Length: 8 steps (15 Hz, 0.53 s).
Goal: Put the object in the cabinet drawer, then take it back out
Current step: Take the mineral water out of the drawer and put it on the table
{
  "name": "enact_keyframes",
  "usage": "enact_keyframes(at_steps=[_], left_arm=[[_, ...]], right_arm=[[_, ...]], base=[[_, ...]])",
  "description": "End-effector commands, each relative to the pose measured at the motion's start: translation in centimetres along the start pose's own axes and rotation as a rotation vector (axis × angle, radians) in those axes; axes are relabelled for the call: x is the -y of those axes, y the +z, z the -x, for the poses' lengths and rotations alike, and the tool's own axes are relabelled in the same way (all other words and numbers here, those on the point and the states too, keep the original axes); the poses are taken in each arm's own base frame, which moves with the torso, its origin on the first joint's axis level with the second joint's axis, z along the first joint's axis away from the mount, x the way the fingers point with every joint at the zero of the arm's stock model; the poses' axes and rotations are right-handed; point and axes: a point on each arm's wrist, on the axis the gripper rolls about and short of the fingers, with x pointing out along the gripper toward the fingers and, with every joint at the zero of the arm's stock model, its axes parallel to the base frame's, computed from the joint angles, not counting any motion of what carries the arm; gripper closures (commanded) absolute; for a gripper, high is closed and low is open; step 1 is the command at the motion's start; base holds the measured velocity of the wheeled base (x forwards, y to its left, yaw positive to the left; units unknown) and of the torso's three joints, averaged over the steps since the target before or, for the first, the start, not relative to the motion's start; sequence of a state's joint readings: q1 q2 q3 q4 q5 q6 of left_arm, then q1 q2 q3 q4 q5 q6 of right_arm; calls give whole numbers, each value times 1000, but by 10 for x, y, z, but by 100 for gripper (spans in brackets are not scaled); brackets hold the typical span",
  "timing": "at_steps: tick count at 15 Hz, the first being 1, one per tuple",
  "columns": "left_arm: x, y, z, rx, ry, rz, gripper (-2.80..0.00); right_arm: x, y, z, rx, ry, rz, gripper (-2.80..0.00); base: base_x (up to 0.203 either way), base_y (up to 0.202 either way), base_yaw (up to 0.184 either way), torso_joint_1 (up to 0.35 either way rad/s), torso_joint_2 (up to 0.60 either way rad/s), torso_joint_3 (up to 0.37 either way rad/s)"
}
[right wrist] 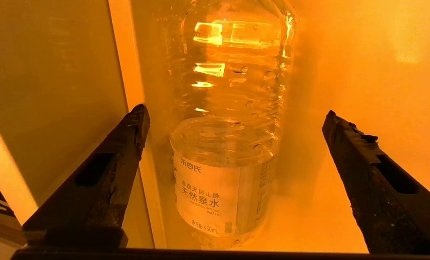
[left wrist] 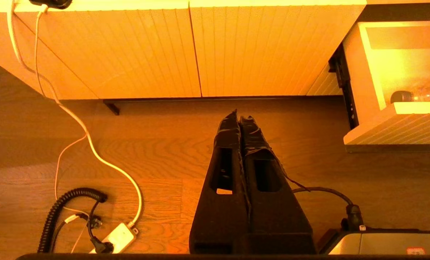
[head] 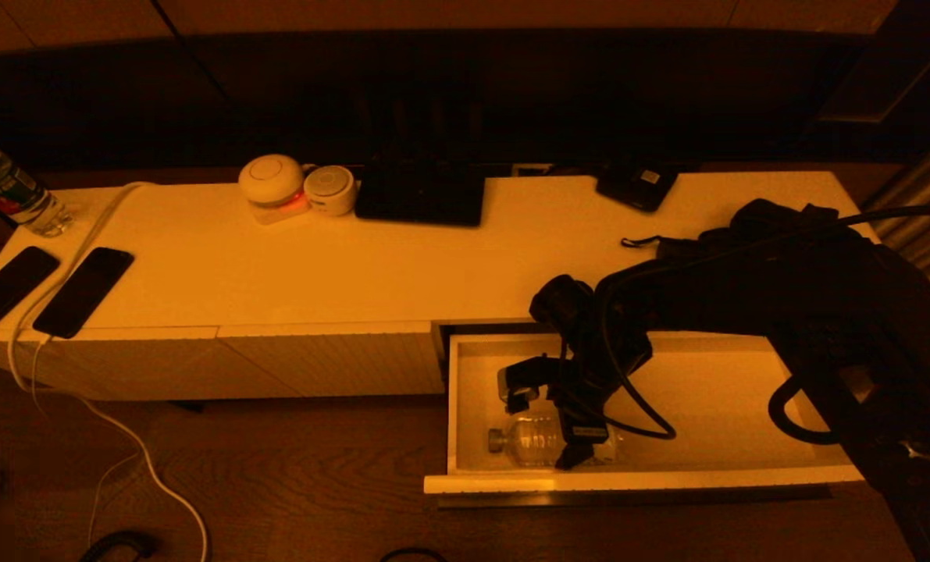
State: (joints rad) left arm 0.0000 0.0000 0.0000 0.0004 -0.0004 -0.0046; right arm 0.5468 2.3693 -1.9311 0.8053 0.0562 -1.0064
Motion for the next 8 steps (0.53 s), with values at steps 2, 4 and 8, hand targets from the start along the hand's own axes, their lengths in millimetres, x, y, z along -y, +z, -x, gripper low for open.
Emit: enact_keyframes(at_steps=[2, 4, 8], left_arm=[[0, 0, 0, 0, 0, 0, 0], [0, 0, 0, 0, 0, 0, 0], [0, 0, 0, 0, 0, 0, 0]], right_arm=[[-1, 0, -4, -7, 13, 6, -280], [-1, 0, -5, -5, 12, 6, -280], [0, -1, -5, -5, 12, 5, -280]], base=[[0, 0, 0, 0, 0, 0], [0, 0, 0, 0, 0, 0], [0, 0, 0, 0, 0, 0]])
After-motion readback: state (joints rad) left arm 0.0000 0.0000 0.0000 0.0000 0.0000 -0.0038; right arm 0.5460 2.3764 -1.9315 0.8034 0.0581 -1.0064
